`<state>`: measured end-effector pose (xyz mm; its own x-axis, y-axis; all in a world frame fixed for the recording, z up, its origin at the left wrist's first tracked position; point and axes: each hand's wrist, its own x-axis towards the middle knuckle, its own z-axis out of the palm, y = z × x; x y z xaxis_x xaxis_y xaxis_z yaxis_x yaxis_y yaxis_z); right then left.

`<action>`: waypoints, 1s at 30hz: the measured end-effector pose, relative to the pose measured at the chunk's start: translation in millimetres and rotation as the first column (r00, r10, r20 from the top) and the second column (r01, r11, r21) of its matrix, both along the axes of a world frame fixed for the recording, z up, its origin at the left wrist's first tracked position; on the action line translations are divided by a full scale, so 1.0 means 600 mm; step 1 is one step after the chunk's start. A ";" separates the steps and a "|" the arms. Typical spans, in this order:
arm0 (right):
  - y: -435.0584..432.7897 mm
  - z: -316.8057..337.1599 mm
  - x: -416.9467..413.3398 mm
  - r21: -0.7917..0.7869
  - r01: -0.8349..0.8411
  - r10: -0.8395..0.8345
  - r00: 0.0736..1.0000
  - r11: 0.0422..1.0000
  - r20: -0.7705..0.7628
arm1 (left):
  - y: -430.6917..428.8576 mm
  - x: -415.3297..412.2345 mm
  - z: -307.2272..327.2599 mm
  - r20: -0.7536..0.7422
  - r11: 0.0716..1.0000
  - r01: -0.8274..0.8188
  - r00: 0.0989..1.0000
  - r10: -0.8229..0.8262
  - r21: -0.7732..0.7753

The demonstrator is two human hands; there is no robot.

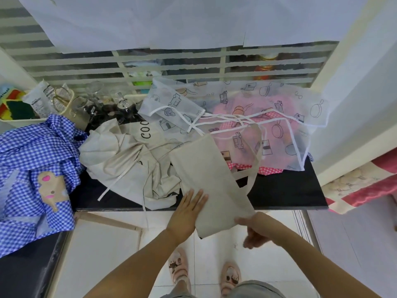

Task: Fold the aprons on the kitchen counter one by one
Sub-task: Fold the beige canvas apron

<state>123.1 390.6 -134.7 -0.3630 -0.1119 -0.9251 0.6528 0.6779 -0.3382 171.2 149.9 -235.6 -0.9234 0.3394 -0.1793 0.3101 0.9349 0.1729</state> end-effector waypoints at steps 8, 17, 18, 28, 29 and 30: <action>0.000 0.006 -0.061 0.404 -0.708 0.719 0.211 0.580 -0.662 | -0.008 -0.002 -0.001 0.032 0.999 -0.013 0.999 0.014 -0.029; -0.004 -0.075 -0.120 0.543 -0.779 0.842 -0.035 0.314 -0.538 | -0.021 -0.046 0.108 0.205 0.633 -0.514 0.843 0.497 0.579; -0.004 -0.078 -0.120 0.536 -0.778 0.839 -0.022 0.327 -0.544 | -0.034 -0.059 0.123 0.169 0.558 -0.557 0.784 0.597 0.615; -0.083 -0.061 -0.160 0.628 -0.704 0.795 -0.151 0.330 -0.588 | -0.165 -0.242 0.162 0.095 0.839 -0.536 0.844 0.529 0.095; -0.090 -0.062 -0.160 0.585 -0.702 0.785 -0.060 0.406 -0.617 | -0.171 -0.253 0.154 0.108 0.847 -0.532 0.843 0.526 0.026; -0.093 -0.063 -0.156 0.557 -0.664 0.766 0.038 0.499 -0.641 | -0.175 -0.260 0.146 0.119 0.849 -0.527 0.842 0.527 -0.032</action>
